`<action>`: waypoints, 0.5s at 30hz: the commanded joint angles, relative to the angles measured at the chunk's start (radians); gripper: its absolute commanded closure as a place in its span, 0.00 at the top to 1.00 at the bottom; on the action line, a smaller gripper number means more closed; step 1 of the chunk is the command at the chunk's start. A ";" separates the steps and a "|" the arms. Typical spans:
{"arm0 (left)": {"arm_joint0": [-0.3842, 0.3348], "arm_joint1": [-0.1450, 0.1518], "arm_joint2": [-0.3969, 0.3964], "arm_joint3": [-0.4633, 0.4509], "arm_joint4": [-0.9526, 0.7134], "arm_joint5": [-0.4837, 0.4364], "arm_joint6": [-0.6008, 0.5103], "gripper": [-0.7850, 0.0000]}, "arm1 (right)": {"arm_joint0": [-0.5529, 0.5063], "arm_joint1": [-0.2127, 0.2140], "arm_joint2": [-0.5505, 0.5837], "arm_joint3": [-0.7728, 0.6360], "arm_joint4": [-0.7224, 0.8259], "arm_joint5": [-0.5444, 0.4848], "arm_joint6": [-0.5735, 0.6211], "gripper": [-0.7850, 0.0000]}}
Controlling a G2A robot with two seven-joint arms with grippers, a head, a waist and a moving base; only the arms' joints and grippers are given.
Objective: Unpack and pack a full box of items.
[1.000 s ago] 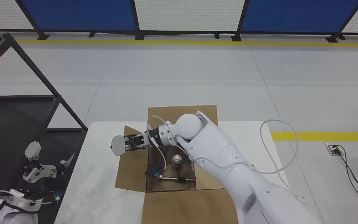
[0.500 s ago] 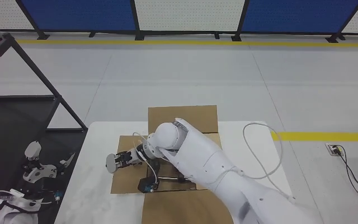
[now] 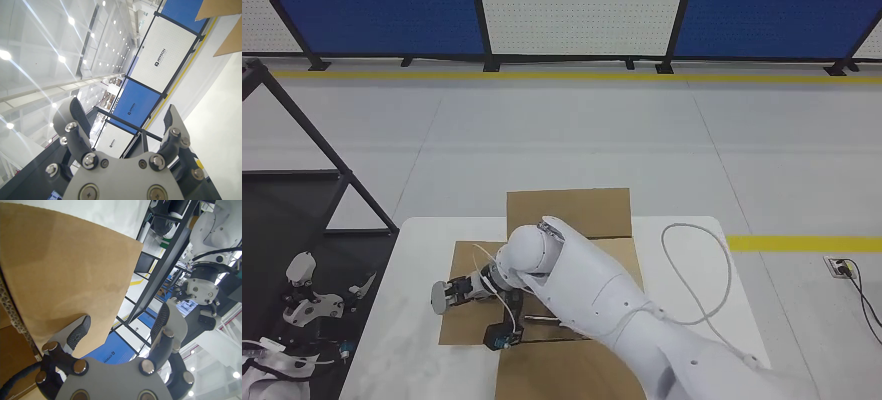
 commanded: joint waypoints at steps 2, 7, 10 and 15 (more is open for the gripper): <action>0.000 0.000 0.000 0.000 0.000 0.000 0.000 1.00 | 0.002 -0.010 -0.008 0.010 -0.011 -0.022 0.003 1.00; 0.000 0.000 0.000 0.000 0.000 0.000 0.000 1.00 | 0.002 -0.030 -0.016 0.031 -0.014 -0.037 0.000 1.00; 0.000 0.000 0.000 0.000 0.000 0.000 0.000 1.00 | 0.001 -0.040 -0.021 0.053 -0.015 -0.041 -0.010 1.00; 0.010 -0.003 -0.008 -0.015 -0.005 0.019 -0.029 1.00 | 0.002 -0.054 -0.023 0.085 -0.008 -0.028 -0.017 1.00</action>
